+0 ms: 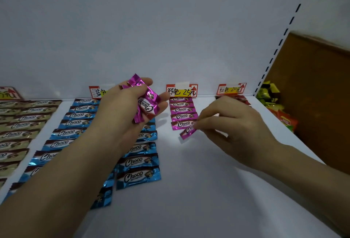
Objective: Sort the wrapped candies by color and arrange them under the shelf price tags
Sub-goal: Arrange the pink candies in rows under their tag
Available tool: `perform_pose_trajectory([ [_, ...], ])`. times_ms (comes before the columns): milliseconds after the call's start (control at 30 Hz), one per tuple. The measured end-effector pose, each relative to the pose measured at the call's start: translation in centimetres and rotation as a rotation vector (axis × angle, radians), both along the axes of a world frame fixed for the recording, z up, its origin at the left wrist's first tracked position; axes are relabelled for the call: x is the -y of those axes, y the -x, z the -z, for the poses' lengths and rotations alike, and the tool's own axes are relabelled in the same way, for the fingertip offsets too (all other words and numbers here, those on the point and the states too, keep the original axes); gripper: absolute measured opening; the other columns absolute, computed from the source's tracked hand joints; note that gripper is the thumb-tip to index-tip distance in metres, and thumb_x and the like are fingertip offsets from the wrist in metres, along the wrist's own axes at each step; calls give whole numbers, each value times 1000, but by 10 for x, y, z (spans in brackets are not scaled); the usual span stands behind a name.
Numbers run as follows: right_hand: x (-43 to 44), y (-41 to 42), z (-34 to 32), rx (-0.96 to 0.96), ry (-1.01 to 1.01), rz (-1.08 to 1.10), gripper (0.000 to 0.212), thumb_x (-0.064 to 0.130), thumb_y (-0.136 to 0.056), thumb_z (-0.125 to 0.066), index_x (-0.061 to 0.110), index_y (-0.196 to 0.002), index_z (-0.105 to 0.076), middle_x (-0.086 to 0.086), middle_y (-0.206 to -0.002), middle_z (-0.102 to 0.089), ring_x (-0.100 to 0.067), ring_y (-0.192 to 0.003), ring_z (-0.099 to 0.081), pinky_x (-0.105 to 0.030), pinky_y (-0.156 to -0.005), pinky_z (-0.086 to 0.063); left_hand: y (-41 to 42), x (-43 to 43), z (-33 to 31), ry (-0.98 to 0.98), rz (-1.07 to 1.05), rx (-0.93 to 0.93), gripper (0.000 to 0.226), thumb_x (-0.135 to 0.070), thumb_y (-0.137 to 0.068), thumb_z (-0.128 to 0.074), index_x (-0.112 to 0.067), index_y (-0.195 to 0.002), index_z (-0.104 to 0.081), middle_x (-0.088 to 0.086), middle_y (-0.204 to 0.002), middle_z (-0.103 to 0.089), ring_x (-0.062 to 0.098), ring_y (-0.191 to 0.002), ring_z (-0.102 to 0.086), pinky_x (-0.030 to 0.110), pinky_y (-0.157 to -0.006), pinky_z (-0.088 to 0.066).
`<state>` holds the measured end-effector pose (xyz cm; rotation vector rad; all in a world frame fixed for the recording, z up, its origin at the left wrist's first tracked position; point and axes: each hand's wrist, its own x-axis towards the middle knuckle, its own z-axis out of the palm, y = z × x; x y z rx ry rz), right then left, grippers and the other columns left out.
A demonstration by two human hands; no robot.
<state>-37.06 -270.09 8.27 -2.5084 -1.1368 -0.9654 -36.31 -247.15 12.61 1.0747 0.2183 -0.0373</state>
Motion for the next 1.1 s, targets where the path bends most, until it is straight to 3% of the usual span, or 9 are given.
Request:
perform_pose_trajectory([
  [100, -5, 6, 9, -162, 78, 42, 12, 13, -87, -73, 17, -97, -79, -2, -98, -71, -24, -87, -64, -38, -70, -54, 1, 0, -1, -7, 12, 30, 18, -8, -103, -49, -5, -112, -64, 20, -106, -70, 27, -80, -77, 29, -60, -60],
  [200, -10, 15, 25, -348, 71, 134, 26, 7, -84, -72, 23, -105, -77, 5, -103, -70, -16, -95, -63, -35, -79, -57, 3, -1, -2, -34, 37, 73, 14, -11, -101, -56, -7, -111, -65, 13, -91, -75, 22, -79, -77, 25, -56, -58],
  [333, -14, 17, 33, -447, -27, 219, 34, 3, -87, -63, 26, -109, -74, 11, -107, -67, -6, -100, -57, -13, -85, -44, 2, -5, -2, -108, 18, 107, 10, -16, -95, -65, -12, -104, -67, -1, -70, -72, 10, -60, -68, 16, -40, -42],
  [667, -17, 18, 32, -470, -4, 262, 37, 10, -93, -59, 26, -124, -67, 10, -121, -63, -8, -113, -53, -16, -91, -39, -1, -9, -2, -141, 19, 124, 7, -18, -94, -67, -15, -100, -67, 2, -79, -69, 8, -54, -60, 17, -38, -39],
  [833, -18, 16, 32, -475, 20, 264, 40, 9, -92, -56, 26, -126, -67, 10, -123, -63, -9, -115, -53, -15, -93, -38, -4, -11, 3, -191, 18, 150, 26, -23, -86, -74, -13, -109, -68, 9, -93, -72, 8, -55, -59, 17, -39, -39],
  [900, -18, 18, 29, -442, -80, 256, 35, 15, -93, -53, 27, -123, -67, 14, -120, -63, -2, -111, -54, -9, -90, -39, -4, -12, 5, -340, 36, 187, 26, -26, -83, -76, -13, -104, -70, 7, -84, -72, 7, -54, -57, 17, -40, -41],
  [967, -21, 22, 16, -473, -342, 235, 21, 24, -99, -53, 32, -115, -65, 23, -108, -65, 2, -103, -59, -8, -79, -47, -2, -12, 6, -549, 93, 247, 15, -24, -84, -76, -16, -97, -73, 0, -69, -69, 6, -52, -58, 18, -41, -44],
  [1033, -25, 23, -1, -671, -680, 87, 14, 30, -96, -62, 30, -111, -64, 13, -95, -71, -8, -91, -67, -19, -70, -54, 0, -9, 7, -709, 190, 301, 6, -19, -88, -73, -20, -93, -75, -3, -65, -70, 6, -53, -62, 21, -43, -49],
  [1100, -29, 22, -16, -844, -885, -53, 32, 32, -86, -62, 22, -116, -61, 0, -85, -73, -15, -77, -71, -24, -63, -55, 3, -4, 9, -796, 307, 324, 7, -16, -91, -71, -22, -92, -75, -1, -64, -71, 11, -54, -64, 26, -46, -52],
])
